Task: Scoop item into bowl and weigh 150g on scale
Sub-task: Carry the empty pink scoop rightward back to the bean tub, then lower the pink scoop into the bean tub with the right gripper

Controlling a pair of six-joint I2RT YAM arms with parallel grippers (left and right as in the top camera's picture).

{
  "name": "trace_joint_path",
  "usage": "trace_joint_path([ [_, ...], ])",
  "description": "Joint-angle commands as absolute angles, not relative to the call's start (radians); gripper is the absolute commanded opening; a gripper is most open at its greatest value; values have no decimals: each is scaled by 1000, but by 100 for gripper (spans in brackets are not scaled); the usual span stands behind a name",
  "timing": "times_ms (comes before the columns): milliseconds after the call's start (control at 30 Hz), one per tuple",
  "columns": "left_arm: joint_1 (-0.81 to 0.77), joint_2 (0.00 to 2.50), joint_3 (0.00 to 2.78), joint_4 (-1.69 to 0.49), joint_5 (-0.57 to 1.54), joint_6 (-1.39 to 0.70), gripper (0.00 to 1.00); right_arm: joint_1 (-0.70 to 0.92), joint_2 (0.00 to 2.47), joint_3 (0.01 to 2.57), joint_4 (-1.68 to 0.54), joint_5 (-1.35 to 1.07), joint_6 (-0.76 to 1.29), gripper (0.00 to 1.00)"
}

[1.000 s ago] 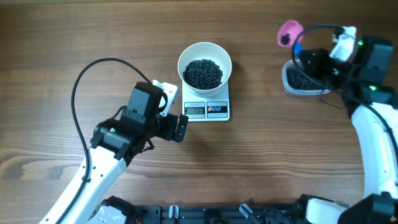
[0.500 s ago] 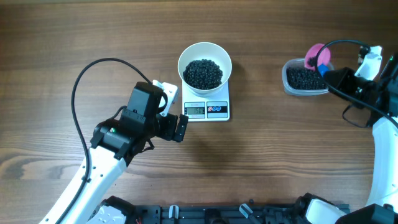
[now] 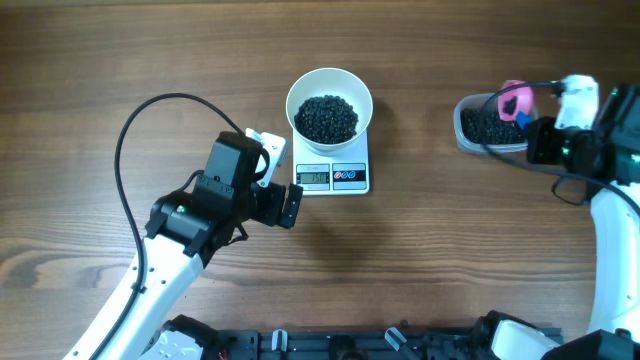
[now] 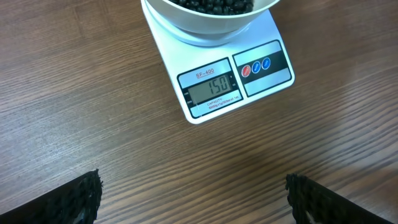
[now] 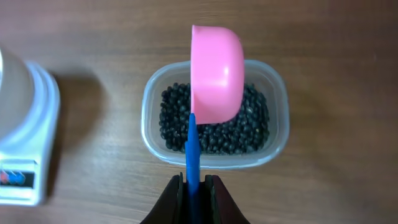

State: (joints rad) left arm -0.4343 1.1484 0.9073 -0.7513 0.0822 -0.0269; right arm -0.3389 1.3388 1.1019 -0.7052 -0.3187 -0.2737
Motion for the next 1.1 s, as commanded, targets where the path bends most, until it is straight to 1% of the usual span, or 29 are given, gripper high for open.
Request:
trace_joint_path([
  [0,-430,1152,903,-748,77,-14,100,-284,1363,1105,-691,-136,-397,5],
  [100,-430,1152,903,-748,77,-14,100,-249,1381,1105,-696,-48,-426,4],
  [200,-430,1152,903,-748,77,-15,100,-219,1398,1105,-694,-30,-473,4],
  [333,-430,1152,903,-748,77,-15,100,-199,1408,1105,-685,-26,-472,5],
  [700,-430,1152,903,-749,77,-15,100,-199,1408,1105,-720,-80,-336,4],
  [900,-430,1152,903,-748,77,-15,100,-199,1408,1105,-720,-83,-335,4],
  [967,-430,1152,903,-748,77,-14,100,-199,1408,1105,-718,-83,-348,4],
  [1067,-430,1152,903,-748,77,-15,100,-185,1408,1105,-719,-34,-448,4],
])
